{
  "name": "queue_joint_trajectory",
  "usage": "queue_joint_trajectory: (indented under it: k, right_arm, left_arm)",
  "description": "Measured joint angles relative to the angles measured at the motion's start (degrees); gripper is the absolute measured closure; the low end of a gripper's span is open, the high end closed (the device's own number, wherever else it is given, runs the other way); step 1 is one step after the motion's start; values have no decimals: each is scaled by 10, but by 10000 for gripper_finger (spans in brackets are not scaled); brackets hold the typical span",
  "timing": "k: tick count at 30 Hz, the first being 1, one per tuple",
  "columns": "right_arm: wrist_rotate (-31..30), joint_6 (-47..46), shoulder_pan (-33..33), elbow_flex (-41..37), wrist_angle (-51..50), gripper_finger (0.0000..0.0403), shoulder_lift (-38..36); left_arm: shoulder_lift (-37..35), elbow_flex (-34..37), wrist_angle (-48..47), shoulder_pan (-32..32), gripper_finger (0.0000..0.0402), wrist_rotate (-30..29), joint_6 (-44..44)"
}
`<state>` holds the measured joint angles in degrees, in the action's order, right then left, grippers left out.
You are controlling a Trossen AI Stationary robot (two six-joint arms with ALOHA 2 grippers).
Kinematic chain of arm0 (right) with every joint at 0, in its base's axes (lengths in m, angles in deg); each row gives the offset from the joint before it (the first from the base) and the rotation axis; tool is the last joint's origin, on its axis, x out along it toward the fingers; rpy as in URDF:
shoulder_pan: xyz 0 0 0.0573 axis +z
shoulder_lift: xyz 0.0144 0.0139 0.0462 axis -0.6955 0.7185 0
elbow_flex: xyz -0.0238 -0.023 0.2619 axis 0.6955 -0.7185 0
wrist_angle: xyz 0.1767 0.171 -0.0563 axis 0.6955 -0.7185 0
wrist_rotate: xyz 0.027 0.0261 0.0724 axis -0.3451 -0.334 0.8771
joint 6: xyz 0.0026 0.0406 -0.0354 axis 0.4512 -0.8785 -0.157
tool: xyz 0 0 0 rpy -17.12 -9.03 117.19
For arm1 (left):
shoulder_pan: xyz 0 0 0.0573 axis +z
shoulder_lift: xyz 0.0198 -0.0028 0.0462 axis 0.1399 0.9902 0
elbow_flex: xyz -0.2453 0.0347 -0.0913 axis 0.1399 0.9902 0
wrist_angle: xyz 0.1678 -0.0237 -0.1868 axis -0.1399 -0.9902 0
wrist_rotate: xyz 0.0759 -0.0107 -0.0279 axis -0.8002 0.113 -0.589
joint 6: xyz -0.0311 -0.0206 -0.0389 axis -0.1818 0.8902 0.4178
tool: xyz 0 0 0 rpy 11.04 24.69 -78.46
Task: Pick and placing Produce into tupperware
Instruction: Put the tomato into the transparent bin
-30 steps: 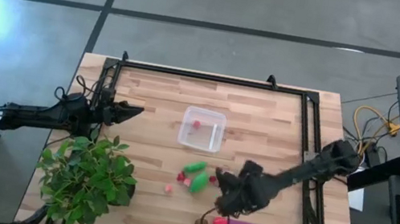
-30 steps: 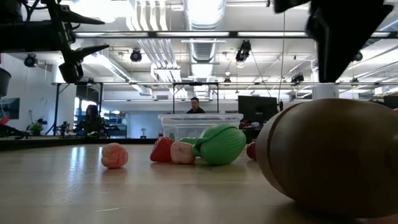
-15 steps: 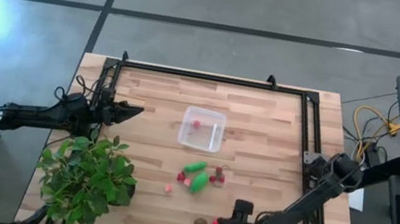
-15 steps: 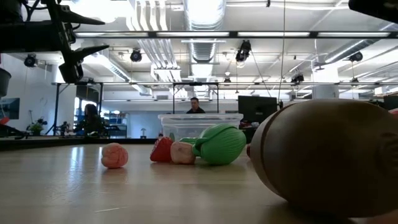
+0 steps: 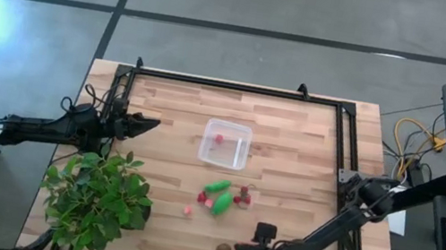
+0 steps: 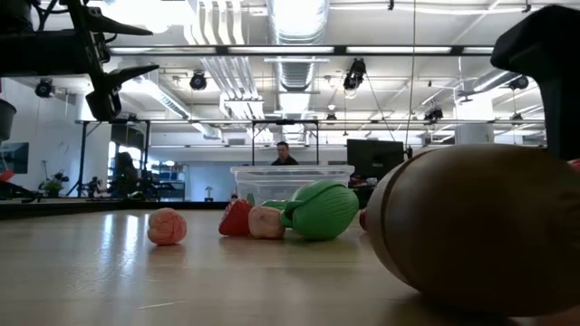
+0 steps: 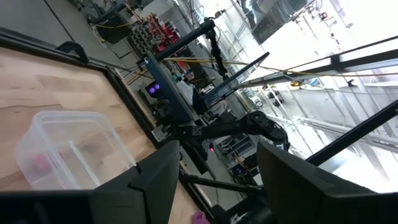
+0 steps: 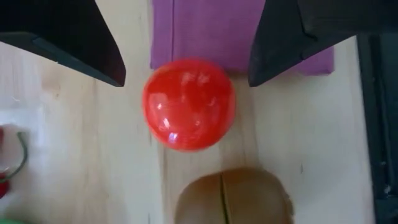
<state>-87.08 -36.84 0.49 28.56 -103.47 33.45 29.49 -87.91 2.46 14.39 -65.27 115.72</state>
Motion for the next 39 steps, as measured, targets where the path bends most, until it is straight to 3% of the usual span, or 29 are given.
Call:
queue_joint_trajectory:
  k: [21, 31, 39]
  right_arm:
    - [-2, -24, -27, -7, 31, 59, 34]
    - [16, -62, -31, -7, 28, 85, 33]
    - [16, -73, -31, -7, 28, 130, 32]
  left_arm:
    - [1, 0, 0, 0, 201, 0, 0]
    - [1, 0, 0, 0, 201, 0, 0]
    - [1, 0, 0, 0, 201, 0, 0]
